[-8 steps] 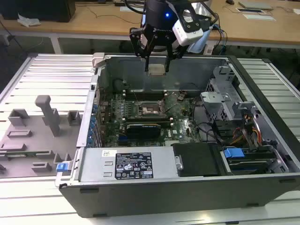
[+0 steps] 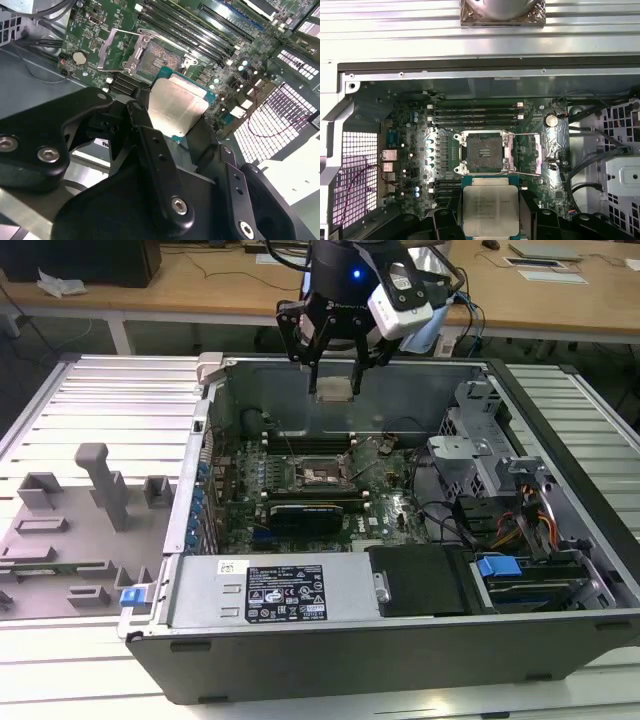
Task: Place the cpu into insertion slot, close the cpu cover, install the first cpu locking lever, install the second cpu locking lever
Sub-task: 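Place the cpu into insertion slot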
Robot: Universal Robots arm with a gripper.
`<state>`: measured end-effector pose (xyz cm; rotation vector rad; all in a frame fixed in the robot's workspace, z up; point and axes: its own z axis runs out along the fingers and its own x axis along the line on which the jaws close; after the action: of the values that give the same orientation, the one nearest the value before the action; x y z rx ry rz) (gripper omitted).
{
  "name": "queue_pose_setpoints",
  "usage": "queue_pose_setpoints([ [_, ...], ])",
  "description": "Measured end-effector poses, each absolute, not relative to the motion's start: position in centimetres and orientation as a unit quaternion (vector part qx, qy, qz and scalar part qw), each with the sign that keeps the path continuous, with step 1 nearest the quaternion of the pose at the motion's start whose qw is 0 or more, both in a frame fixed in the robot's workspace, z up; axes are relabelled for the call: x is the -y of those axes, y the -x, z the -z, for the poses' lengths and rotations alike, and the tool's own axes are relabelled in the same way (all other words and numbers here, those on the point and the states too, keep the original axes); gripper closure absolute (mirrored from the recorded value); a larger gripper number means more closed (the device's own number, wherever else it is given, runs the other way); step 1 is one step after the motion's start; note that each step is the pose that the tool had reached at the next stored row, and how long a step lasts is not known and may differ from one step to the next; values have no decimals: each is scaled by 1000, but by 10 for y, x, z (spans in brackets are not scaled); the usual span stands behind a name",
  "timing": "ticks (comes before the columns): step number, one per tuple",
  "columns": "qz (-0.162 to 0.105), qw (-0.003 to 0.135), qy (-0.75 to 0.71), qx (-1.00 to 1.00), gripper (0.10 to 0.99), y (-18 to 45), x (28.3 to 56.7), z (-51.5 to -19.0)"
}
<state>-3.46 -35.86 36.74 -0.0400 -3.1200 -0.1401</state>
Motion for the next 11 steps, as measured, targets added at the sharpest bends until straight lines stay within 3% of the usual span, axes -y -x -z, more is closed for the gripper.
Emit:
queue_pose_setpoints([
  [11,45,9,13,999,545,35,359,-340],
])
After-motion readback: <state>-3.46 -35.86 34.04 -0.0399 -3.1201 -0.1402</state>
